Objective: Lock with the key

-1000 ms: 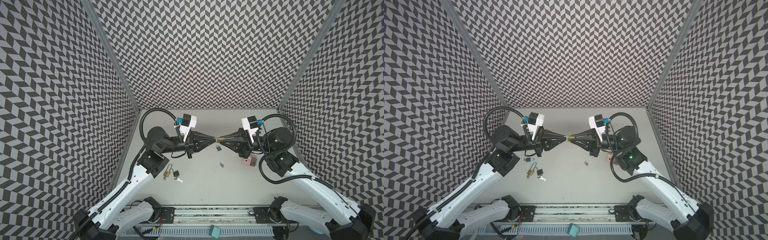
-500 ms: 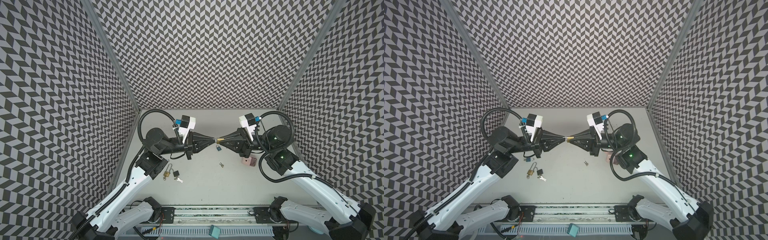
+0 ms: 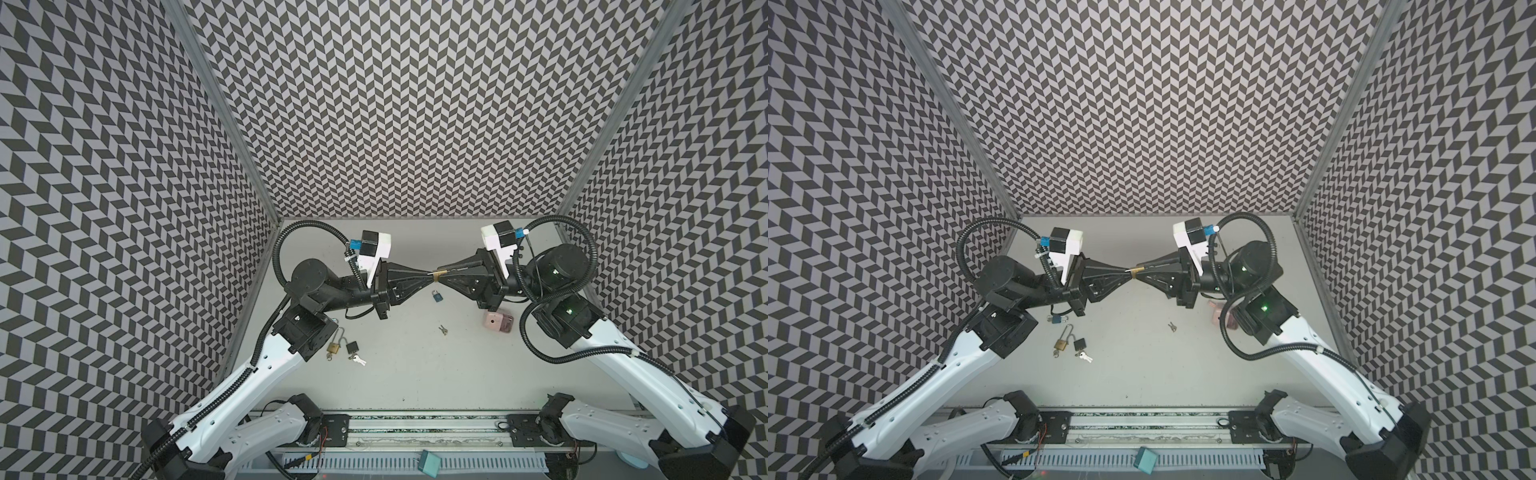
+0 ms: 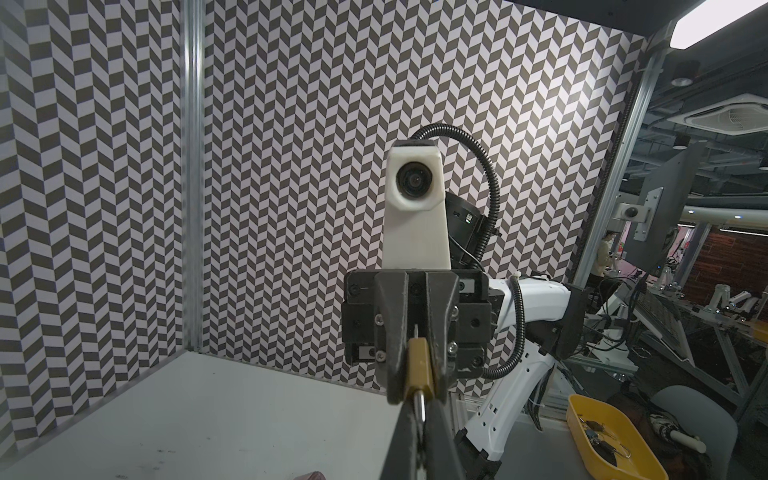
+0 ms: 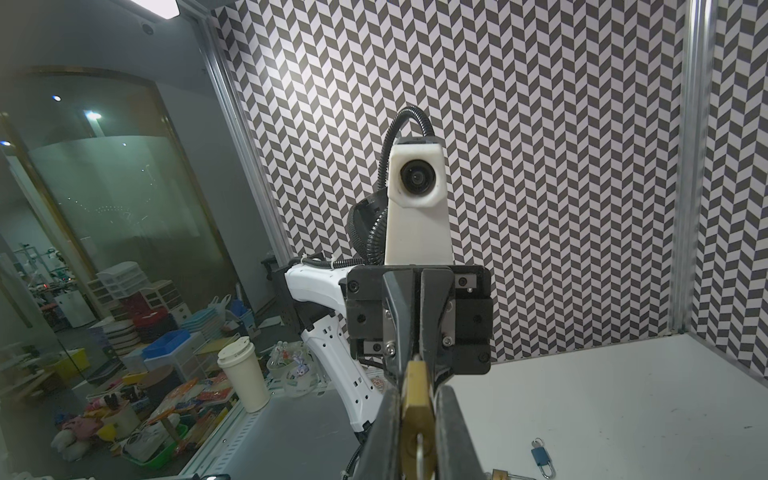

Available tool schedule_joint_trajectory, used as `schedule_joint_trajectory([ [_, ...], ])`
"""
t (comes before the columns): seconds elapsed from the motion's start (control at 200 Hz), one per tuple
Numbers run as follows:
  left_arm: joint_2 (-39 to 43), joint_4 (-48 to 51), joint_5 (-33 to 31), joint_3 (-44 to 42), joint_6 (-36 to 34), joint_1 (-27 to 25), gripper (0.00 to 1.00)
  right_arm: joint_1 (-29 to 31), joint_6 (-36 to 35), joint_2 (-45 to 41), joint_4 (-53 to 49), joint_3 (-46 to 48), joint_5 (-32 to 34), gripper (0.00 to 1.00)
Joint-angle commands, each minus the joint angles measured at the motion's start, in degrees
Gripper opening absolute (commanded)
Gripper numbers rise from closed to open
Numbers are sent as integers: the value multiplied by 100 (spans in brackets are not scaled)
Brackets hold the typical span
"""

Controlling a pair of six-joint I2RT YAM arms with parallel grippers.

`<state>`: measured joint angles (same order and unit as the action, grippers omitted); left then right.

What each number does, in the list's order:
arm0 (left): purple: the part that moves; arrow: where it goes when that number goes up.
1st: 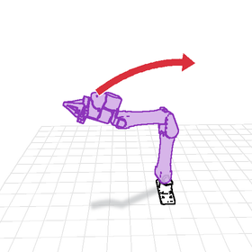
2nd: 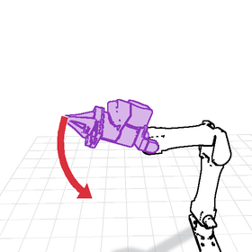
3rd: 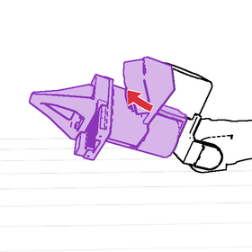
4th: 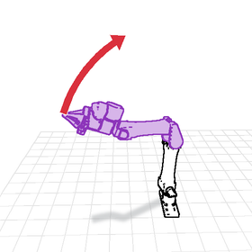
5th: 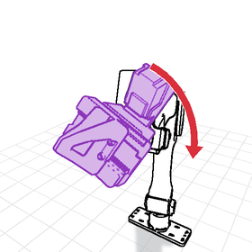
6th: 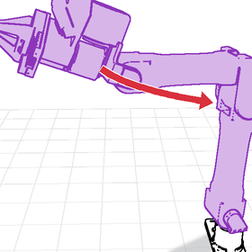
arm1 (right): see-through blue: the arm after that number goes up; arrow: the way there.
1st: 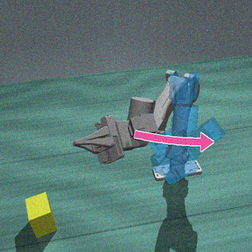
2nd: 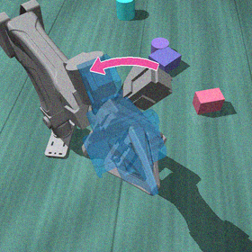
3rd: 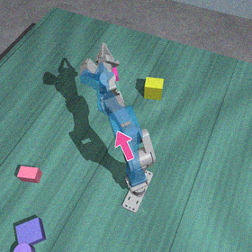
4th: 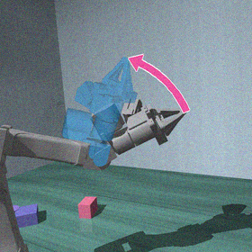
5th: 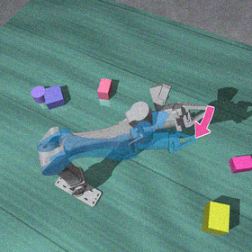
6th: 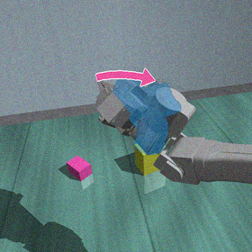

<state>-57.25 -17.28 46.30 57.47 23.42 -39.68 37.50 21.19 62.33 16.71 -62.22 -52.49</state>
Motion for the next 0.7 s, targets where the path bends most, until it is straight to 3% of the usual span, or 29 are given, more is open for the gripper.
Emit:
schedule_joint_trajectory([
  [0.0, -89, 406, 283, -14, -66, -165, 0, 168, -184, 120, -49, -33, 231, 0],
  [0.155, 151, 425, 494, -26, -16, 404, 0, -67, -339, -311, -301, 138, 484, 0],
  [0.29, 179, 563, 660, 46, -62, 592, 0, -128, -482, -332, -578, 56, 271, 0],
  [0.325, 149, 650, 689, 84, -66, 595, 0, -126, -518, -290, -644, 20, 127, 10],
  [0.391, 119, 865, 700, 166, -328, 593, 0, -128, -684, -289, -931, -98, 133, 38],
  [0.456, 111, 1188, 659, 269, -560, 594, 0, -131, -910, -388, -1257, -169, 449, 52],
  [0.581, 107, 1864, 456, 474, -1070, 602, 0, -219, -1241, -592, -1893, -303, 1101, 57],
  [0.696, 59, 2113, 446, 608, -1256, 610, 0, -295, -1405, -599, -2318, -422, 1113, 55],
])
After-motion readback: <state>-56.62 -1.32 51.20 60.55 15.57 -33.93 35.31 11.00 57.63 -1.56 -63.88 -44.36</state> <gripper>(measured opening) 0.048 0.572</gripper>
